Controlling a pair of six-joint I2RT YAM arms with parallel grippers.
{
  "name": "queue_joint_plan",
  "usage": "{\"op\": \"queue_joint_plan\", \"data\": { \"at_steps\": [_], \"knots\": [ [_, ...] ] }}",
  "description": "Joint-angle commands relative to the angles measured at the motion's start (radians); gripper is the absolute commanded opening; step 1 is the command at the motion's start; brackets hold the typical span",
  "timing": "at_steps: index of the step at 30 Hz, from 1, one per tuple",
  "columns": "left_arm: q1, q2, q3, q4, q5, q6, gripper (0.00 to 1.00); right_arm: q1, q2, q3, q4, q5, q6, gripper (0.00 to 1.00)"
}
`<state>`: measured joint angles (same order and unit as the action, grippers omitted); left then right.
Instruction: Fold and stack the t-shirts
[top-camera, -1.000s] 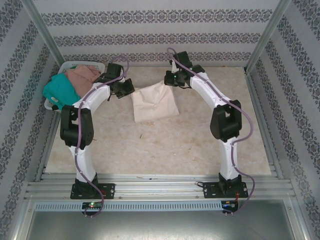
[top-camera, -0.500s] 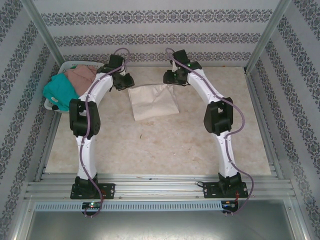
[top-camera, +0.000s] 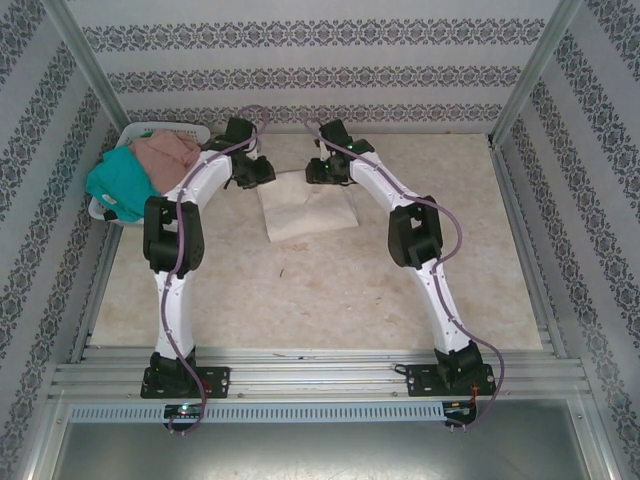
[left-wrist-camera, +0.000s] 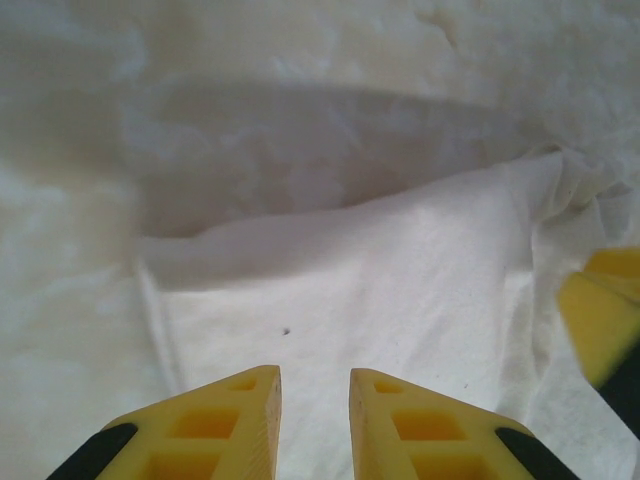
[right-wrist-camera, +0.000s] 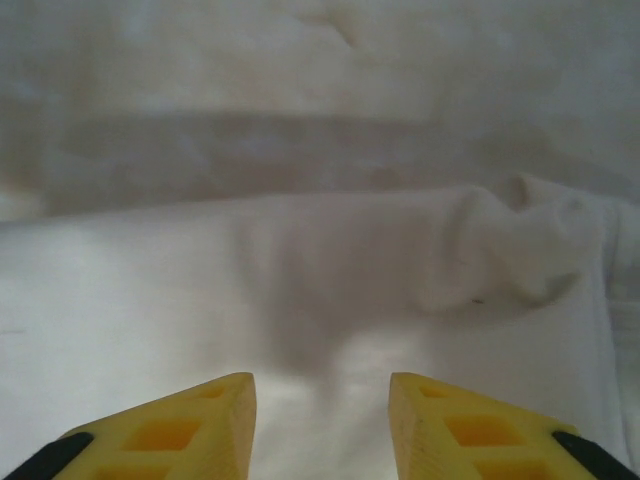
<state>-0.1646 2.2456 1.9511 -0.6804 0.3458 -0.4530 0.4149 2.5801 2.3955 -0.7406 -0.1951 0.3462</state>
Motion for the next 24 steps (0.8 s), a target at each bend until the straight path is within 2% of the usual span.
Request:
{"op": "queue_joint_plan", "data": {
  "at_steps": [1, 4, 7, 11, 13, 14, 16, 20, 22, 23, 24],
  "knots": [
    [-0.010, 0.103, 0.063, 0.010, 0.038, -0.010, 0.25, -0.021, -0.025, -0.006, -0.085, 0.064, 0.011, 0.34],
    [-0.010, 0.155, 0.121, -0.029, 0.016, 0.004, 0.25, -0.019, -0.123, -0.161, -0.039, 0.124, -0.007, 0.21],
    [-0.010, 0.188, 0.152, -0.045, 0.026, 0.009, 0.25, -0.041, -0.200, -0.286, -0.003, 0.154, -0.018, 0.14],
    [-0.010, 0.194, 0.170, -0.060, 0.040, 0.010, 0.26, -0.068, -0.312, -0.416, 0.036, 0.176, -0.038, 0.14],
    [-0.010, 0.175, 0.178, -0.071, 0.046, 0.017, 0.29, -0.059, -0.387, -0.494, 0.072, 0.206, -0.048, 0.19],
    [-0.010, 0.162, 0.178, -0.072, 0.044, 0.017, 0.29, -0.047, -0.416, -0.530, 0.097, 0.211, -0.049, 0.26],
    [-0.011, 0.121, 0.178, -0.080, 0.047, 0.024, 0.31, -0.001, -0.471, -0.591, 0.154, 0.214, -0.046, 0.30],
    [-0.010, 0.003, 0.139, -0.100, -0.004, 0.040, 0.36, 0.103, -0.442, -0.591, 0.192, 0.202, -0.048, 0.48],
    [-0.008, -0.119, 0.024, -0.049, -0.055, 0.031, 0.47, 0.138, -0.392, -0.559, 0.186, 0.214, -0.042, 0.55],
    [-0.003, -0.179, -0.048, -0.006, -0.069, 0.023, 0.79, 0.149, -0.368, -0.535, 0.173, 0.216, -0.044, 0.57],
    [0.008, -0.256, -0.128, 0.041, -0.083, 0.012, 1.00, 0.158, -0.345, -0.517, 0.174, 0.220, -0.047, 0.60]
  ]
}}
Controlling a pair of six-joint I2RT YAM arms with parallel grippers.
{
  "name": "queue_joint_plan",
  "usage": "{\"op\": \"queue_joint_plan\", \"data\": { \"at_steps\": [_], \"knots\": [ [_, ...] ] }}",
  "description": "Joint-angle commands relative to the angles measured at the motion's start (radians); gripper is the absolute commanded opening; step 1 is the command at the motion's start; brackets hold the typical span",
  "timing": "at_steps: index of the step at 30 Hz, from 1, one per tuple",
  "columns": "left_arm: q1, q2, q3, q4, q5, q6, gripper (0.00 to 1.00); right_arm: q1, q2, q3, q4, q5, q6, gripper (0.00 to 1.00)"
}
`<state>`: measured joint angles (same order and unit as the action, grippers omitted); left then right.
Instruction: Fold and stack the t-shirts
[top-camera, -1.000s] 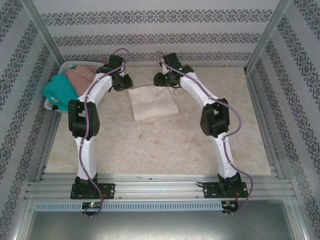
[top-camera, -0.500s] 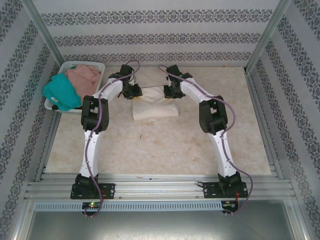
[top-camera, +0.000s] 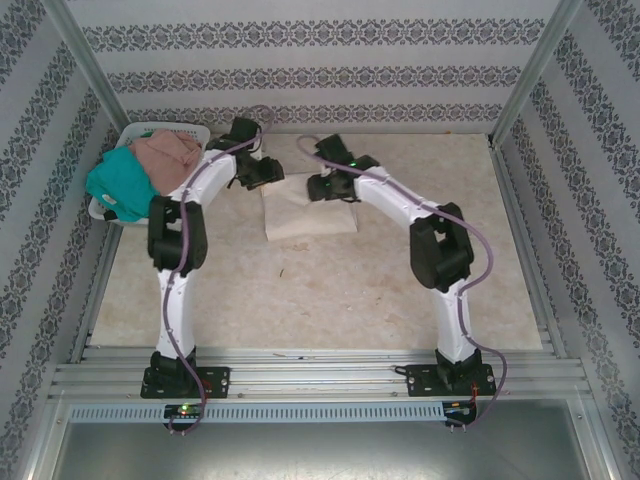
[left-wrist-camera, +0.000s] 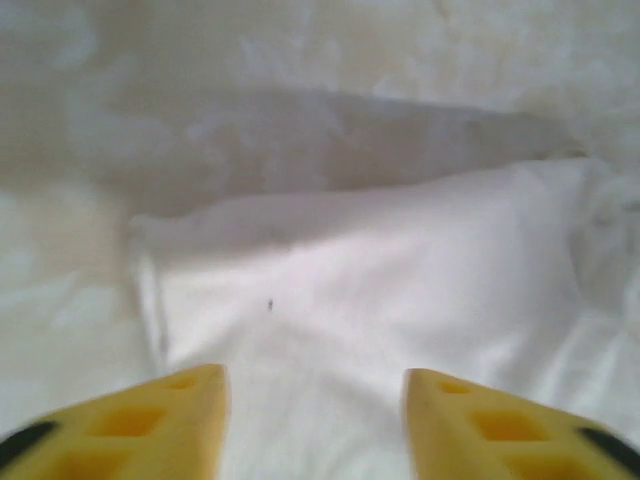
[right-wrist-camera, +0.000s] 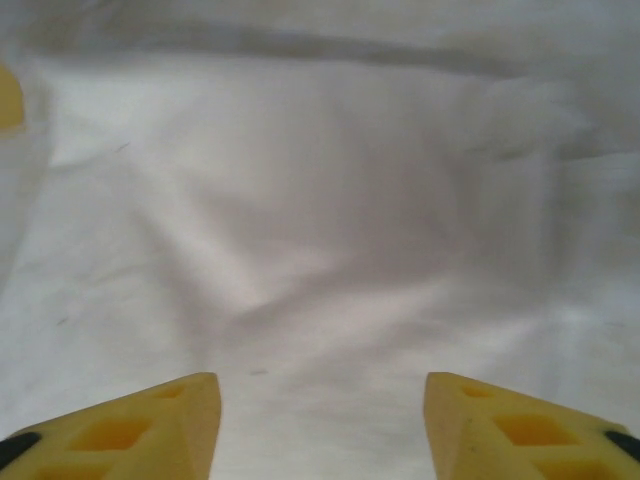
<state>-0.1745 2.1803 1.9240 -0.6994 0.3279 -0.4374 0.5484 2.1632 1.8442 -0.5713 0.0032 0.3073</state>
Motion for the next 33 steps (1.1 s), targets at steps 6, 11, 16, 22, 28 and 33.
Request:
{"op": "queue_joint_plan", "data": {
  "at_steps": [6, 11, 16, 22, 28, 33],
  "knots": [
    [0.093, -0.562, -0.484, 0.223, -0.110, -0.063, 1.00, 0.031, 0.227, 0.191, -0.105, 0.114, -0.049, 0.67],
    [0.118, -0.727, -0.655, 0.221, -0.159, -0.058, 1.00, -0.065, 0.190, 0.097, -0.130, 0.124, -0.024, 0.65],
    [0.142, -0.779, -0.719, 0.206, -0.169, -0.058, 1.00, -0.224, 0.144, 0.036, -0.177, 0.086, -0.099, 0.64],
    [0.154, -0.816, -0.773, 0.225, -0.172, -0.064, 1.00, -0.432, 0.261, 0.278, -0.404, 0.008, -0.212, 0.64],
    [0.165, -0.825, -0.784, 0.216, -0.164, -0.055, 1.00, -0.619, 0.458, 0.665, -0.536, -0.109, -0.255, 0.63],
    [0.173, -0.843, -0.793, 0.207, -0.162, -0.053, 1.00, -0.630, 0.467, 0.888, -0.672, -0.121, -0.219, 0.62]
  ]
}}
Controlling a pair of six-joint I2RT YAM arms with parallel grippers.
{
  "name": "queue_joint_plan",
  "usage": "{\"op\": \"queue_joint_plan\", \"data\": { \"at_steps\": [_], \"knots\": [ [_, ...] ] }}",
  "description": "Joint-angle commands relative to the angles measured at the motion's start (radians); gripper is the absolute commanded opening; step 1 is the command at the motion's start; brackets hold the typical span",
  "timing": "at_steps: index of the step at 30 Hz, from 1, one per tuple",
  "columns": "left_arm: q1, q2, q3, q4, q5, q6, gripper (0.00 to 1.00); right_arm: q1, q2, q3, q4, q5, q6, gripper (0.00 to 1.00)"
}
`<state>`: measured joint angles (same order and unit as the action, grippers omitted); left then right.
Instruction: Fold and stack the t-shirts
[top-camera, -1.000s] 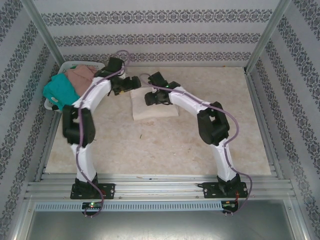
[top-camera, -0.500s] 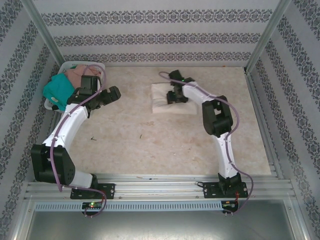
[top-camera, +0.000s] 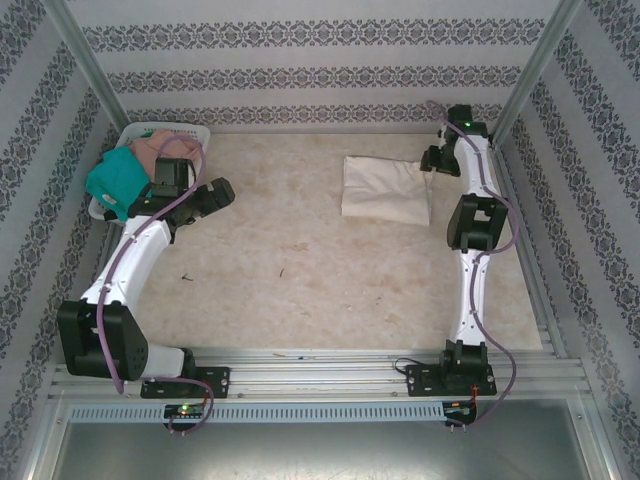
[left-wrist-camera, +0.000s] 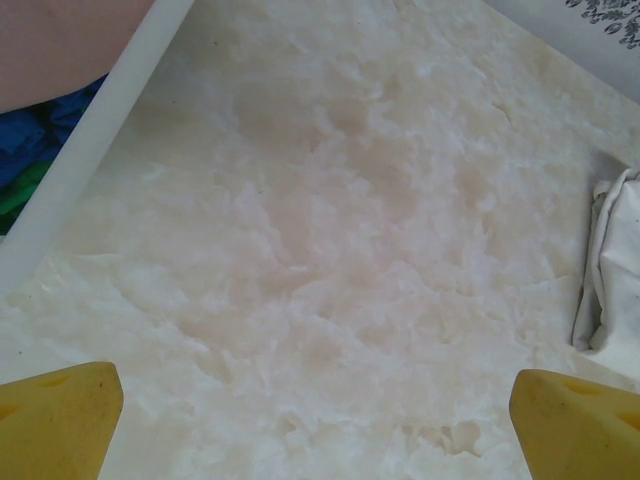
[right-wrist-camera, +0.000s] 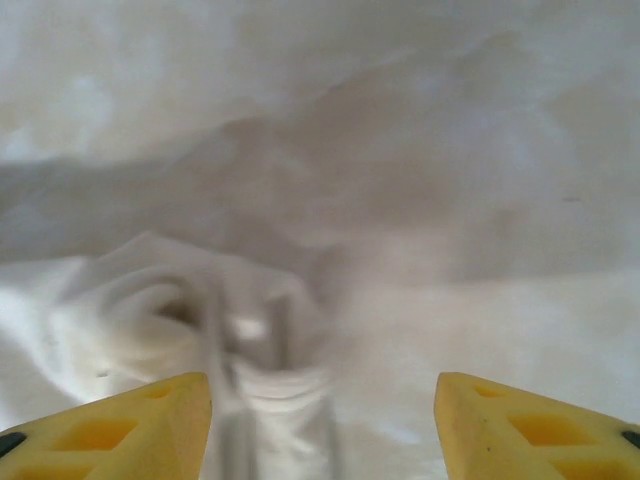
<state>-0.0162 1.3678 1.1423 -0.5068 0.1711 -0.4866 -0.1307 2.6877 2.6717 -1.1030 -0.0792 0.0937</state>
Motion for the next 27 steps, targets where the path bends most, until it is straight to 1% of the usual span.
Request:
{"op": "queue_joint_plan", "data": {
  "at_steps": [1, 4, 7, 8, 10, 11, 13, 16, 19, 20, 24, 27],
  "knots": [
    [0.015, -0.035, -0.012, 0.017, -0.003, -0.003, 1.00, 0.074, -0.117, -0.004, -0.109, -0.034, -0.011, 0.63],
    [0.015, -0.048, -0.012, 0.010, 0.003, -0.001, 1.00, 0.165, -0.306, -0.256, 0.037, 0.080, 0.025, 0.64],
    [0.015, -0.061, -0.017, 0.002, -0.001, -0.001, 1.00, 0.285, -0.429, -0.469, 0.164, 0.128, 0.066, 0.65],
    [0.015, -0.065, -0.022, 0.005, -0.004, -0.003, 1.00, 0.332, -0.447, -0.522, 0.198, 0.132, 0.070, 0.66],
    [0.015, -0.073, -0.030, 0.007, -0.008, -0.003, 1.00, 0.418, -0.445, -0.576, 0.237, 0.192, 0.088, 0.67],
    [0.015, -0.073, -0.033, 0.007, -0.007, 0.001, 1.00, 0.457, -0.428, -0.579, 0.244, 0.203, 0.084, 0.68],
    [0.015, -0.069, -0.030, -0.004, -0.011, 0.005, 1.00, 0.501, -0.378, -0.549, 0.222, 0.244, 0.117, 0.69],
    [0.015, -0.064, -0.028, -0.025, -0.017, 0.015, 1.00, 0.496, -0.309, -0.505, 0.171, 0.239, 0.176, 0.69],
    [0.015, -0.065, -0.035, -0.032, -0.014, 0.030, 1.00, 0.471, -0.298, -0.552, 0.168, 0.256, 0.190, 0.68],
    [0.015, -0.064, -0.040, -0.022, 0.005, 0.042, 1.00, 0.457, -0.303, -0.576, 0.172, 0.255, 0.196, 0.67],
    [0.015, -0.051, -0.039, -0.020, 0.024, 0.047, 1.00, 0.393, -0.334, -0.670, 0.203, 0.213, 0.181, 0.66],
    [0.015, -0.039, -0.025, -0.032, 0.030, 0.050, 1.00, 0.329, -0.332, -0.695, 0.177, 0.177, 0.135, 0.65]
  ]
}}
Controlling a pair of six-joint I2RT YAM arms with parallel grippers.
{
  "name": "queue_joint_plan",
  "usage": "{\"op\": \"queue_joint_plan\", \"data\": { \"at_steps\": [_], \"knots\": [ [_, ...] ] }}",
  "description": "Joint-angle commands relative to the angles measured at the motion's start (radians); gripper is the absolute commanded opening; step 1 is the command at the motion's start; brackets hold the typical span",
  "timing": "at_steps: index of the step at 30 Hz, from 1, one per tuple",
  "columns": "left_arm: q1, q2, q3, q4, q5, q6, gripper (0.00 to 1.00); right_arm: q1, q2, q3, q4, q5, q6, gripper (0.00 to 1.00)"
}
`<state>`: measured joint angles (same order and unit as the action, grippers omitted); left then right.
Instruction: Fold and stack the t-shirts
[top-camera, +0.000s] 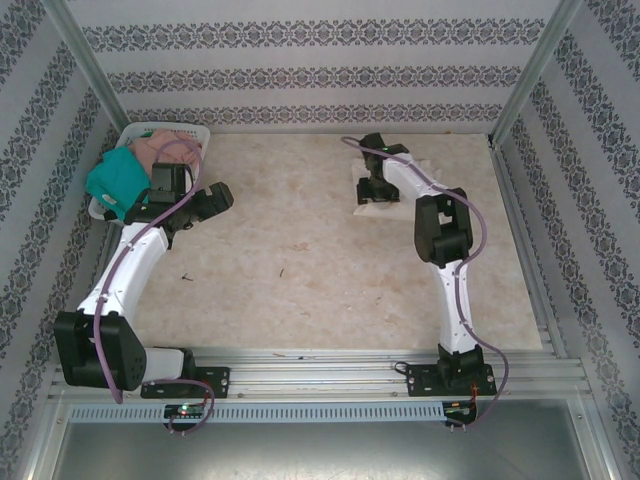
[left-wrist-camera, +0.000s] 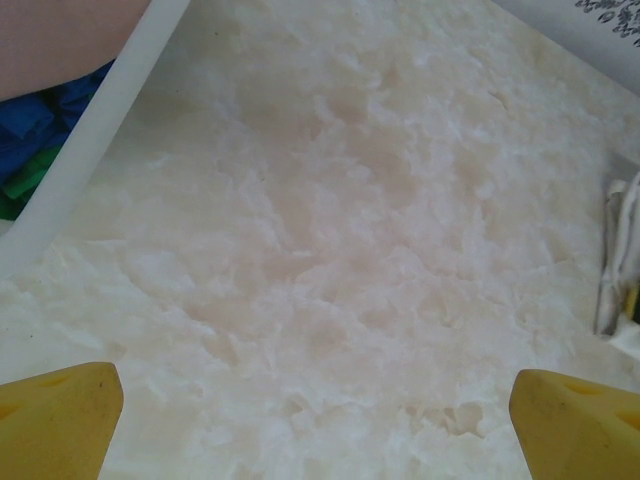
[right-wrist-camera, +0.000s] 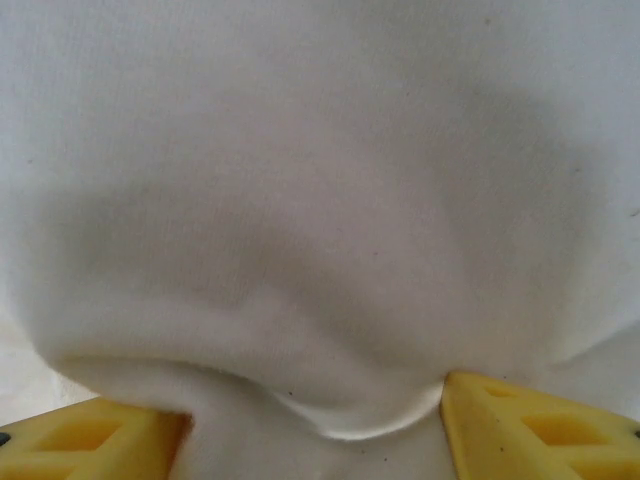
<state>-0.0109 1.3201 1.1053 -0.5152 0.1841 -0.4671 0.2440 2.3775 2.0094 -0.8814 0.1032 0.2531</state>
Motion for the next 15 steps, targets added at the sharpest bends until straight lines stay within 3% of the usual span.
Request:
{"op": "queue_joint_plan", "data": {
  "at_steps": [1, 10, 15],
  "knots": [
    [0.009, 0.012, 0.015, -0.026, 0.018, 0.033, 1.00, -0.072, -0.021, -0.040, -0.050, -0.010, -0.042, 0.65],
    [0.009, 0.036, 0.023, -0.010, 0.025, 0.014, 1.00, -0.270, 0.060, 0.093, -0.108, -0.163, -0.254, 0.64],
    [0.009, 0.039, 0.031, -0.025, 0.030, 0.018, 1.00, -0.314, 0.093, 0.317, -0.298, -0.130, -0.205, 0.63]
  ]
}}
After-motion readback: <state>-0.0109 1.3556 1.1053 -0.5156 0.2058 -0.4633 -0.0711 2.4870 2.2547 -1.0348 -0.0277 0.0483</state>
